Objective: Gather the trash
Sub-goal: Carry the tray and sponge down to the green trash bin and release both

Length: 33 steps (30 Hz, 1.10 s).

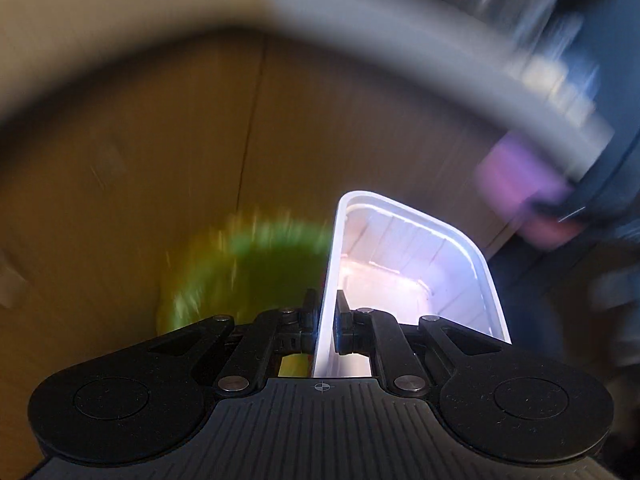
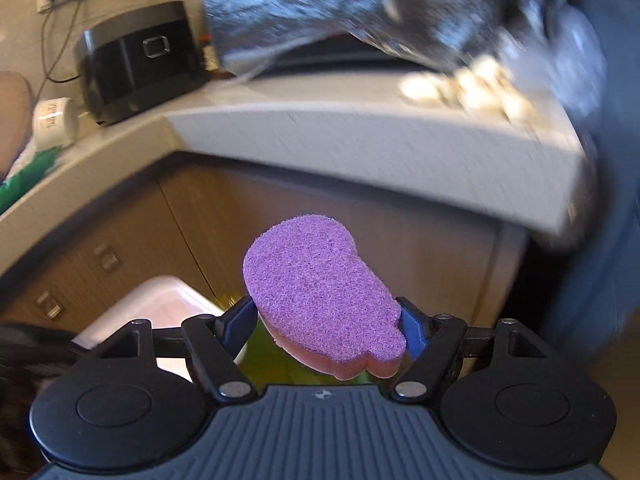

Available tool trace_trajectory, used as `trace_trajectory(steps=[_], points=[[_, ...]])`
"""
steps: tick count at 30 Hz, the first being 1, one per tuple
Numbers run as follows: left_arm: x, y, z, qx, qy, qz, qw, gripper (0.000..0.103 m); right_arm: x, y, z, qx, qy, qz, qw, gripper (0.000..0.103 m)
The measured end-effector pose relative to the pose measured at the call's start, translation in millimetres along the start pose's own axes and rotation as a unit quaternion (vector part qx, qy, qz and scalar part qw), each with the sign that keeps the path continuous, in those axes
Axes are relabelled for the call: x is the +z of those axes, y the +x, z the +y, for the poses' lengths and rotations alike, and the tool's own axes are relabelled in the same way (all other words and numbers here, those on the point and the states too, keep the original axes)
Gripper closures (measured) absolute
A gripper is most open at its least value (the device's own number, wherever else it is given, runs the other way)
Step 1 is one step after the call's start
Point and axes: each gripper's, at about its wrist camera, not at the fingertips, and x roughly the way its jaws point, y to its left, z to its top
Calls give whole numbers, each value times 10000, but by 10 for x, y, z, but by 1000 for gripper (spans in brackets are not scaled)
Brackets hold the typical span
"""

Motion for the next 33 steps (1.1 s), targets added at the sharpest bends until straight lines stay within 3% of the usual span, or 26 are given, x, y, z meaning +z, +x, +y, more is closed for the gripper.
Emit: trace_trajectory(steps=[4,8,11,15,23,25,29,33], points=[[-145,916,122,270,-129,766,9966,92,-202,164,-106,68,271,234,9993,29],[-287,1615,228,210,-185,681,9973,87,-369,345,-85,-111,160,459,9988,29],[-385,1839,382,261,-515,665,9961,84,-462,502,-53,-148,76,699,9974,29],[-396,1713,459,132,-547,541,9969,84,-562,689,-33,-154,101,1049,9943,29],[-300,917,496,-196,-744,152,9969,84,-709,1096,238,153,35,1763,9842,29],[-345,720,513,-294,-854,0,9959,84,-748,1313,349,318,90,2080,9776,29],[-422,418,609,-311,-1141,-343,9924,84,-917,2000,583,591,361,2940,9533,28],[-476,143,660,-174,-1223,-510,9910,84,-1112,2533,712,421,477,3466,9359,28]])
